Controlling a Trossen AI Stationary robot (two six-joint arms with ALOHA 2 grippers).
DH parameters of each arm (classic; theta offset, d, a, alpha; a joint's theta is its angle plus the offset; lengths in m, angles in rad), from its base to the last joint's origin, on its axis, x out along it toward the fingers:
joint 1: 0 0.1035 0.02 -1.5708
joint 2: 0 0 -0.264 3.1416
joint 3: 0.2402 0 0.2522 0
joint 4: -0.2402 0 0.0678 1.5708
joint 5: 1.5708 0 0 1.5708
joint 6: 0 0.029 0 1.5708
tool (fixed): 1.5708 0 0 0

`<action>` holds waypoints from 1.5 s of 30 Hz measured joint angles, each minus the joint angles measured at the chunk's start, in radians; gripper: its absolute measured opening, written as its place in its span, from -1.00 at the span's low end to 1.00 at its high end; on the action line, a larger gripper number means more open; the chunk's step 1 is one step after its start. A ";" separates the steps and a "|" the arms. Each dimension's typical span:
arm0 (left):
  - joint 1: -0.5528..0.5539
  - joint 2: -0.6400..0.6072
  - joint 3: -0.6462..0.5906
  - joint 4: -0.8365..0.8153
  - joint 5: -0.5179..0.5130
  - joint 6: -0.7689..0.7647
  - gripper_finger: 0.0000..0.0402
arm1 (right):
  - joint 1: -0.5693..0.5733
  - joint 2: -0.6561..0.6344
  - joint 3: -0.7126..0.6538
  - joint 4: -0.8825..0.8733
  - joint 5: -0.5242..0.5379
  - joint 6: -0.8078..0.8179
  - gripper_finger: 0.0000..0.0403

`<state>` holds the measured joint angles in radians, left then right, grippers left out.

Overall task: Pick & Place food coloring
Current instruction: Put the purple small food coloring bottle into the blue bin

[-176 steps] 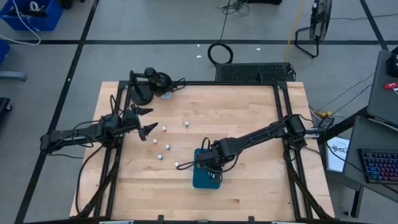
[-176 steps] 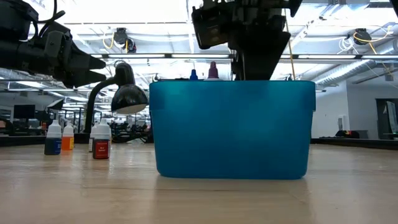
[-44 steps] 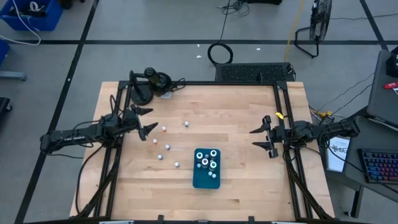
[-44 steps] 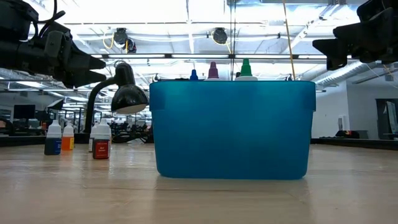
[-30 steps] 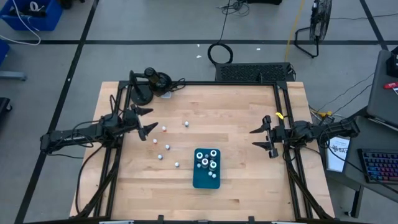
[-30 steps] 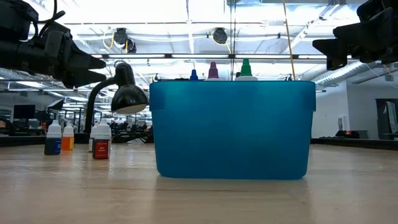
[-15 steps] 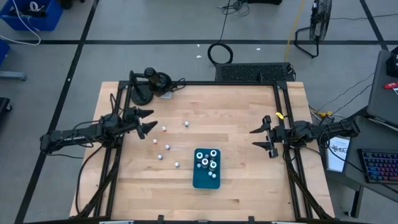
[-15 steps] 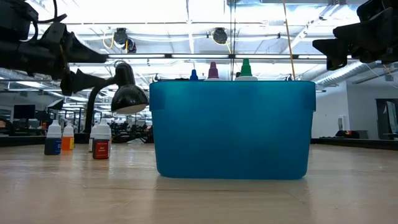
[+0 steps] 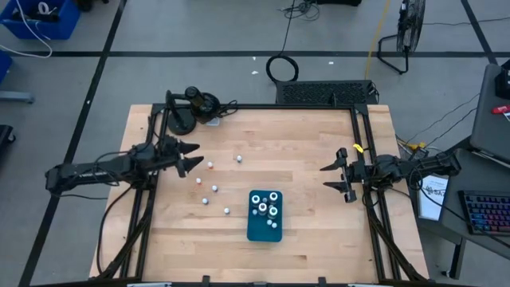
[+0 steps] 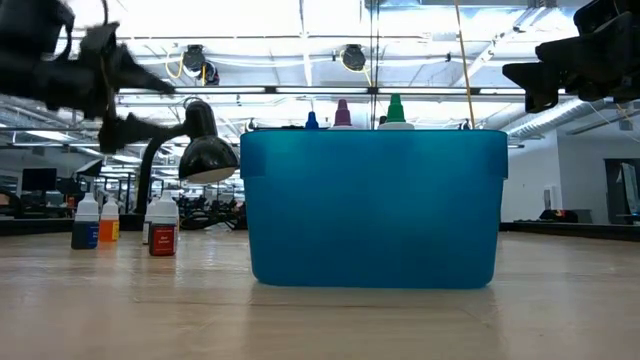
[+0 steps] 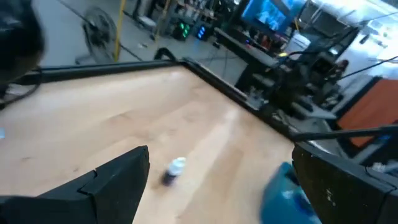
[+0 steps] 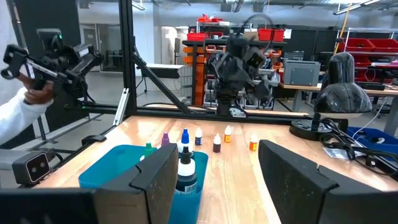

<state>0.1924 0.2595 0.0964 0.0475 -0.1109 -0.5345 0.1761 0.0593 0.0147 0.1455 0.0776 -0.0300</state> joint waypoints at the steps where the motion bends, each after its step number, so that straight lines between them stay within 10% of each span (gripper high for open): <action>1: 0.000 0.034 0.051 -0.044 0.006 -0.003 0.94 | 0.000 0.000 0.000 0.000 0.000 0.000 0.05; 22: 0.046 1.543 1.498 -1.101 0.032 0.107 0.94 | 0.000 0.000 0.000 0.000 0.000 0.000 0.05; 31: 0.057 1.791 1.594 -1.186 0.035 0.192 0.94 | 0.000 0.000 -0.001 0.000 0.000 0.000 0.05; 45: 0.080 1.810 1.511 -1.103 0.070 0.145 0.94 | 0.000 0.000 -0.001 0.000 0.000 0.000 0.05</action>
<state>0.2728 2.0693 1.6075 -1.0556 -0.0404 -0.3895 0.1764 0.0597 0.0139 0.1455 0.0772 -0.0303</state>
